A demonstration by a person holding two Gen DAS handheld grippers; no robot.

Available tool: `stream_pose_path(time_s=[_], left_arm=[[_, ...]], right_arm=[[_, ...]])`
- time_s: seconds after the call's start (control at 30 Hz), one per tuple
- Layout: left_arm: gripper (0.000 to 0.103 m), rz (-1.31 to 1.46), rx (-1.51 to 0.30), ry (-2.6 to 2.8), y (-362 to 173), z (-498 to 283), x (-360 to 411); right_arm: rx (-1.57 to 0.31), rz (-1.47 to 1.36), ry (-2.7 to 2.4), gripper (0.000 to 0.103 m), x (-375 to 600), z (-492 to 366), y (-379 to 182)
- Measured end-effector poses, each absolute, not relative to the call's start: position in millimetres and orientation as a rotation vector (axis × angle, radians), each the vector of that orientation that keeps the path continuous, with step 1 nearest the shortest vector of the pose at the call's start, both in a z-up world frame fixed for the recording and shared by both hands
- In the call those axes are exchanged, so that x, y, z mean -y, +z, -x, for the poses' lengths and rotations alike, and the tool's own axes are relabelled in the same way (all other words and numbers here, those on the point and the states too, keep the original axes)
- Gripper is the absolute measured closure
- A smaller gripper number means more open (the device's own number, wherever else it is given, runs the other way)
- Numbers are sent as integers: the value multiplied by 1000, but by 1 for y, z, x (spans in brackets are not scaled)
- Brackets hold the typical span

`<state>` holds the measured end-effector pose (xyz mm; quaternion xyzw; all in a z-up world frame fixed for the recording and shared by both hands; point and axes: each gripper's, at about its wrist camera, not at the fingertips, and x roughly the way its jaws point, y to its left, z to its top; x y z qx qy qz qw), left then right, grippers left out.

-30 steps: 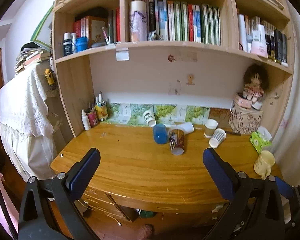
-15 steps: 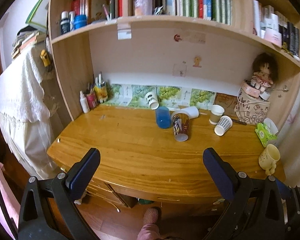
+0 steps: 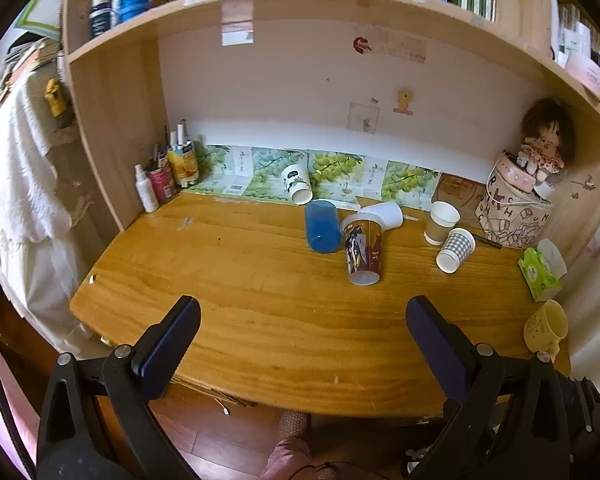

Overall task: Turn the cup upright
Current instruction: 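Move the left gripper down toward the blue plastic cup lying sideways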

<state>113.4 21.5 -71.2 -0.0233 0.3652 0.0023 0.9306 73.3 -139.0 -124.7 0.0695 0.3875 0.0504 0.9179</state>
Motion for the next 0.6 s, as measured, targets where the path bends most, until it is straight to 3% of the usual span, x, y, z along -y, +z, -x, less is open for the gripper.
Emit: stream_pose_path(time_s=[0.6], left_arm=[[0,30,-885,-51,-88,-259,-23]], right_arm=[[-963,-102,115,0,110,-217,-150]])
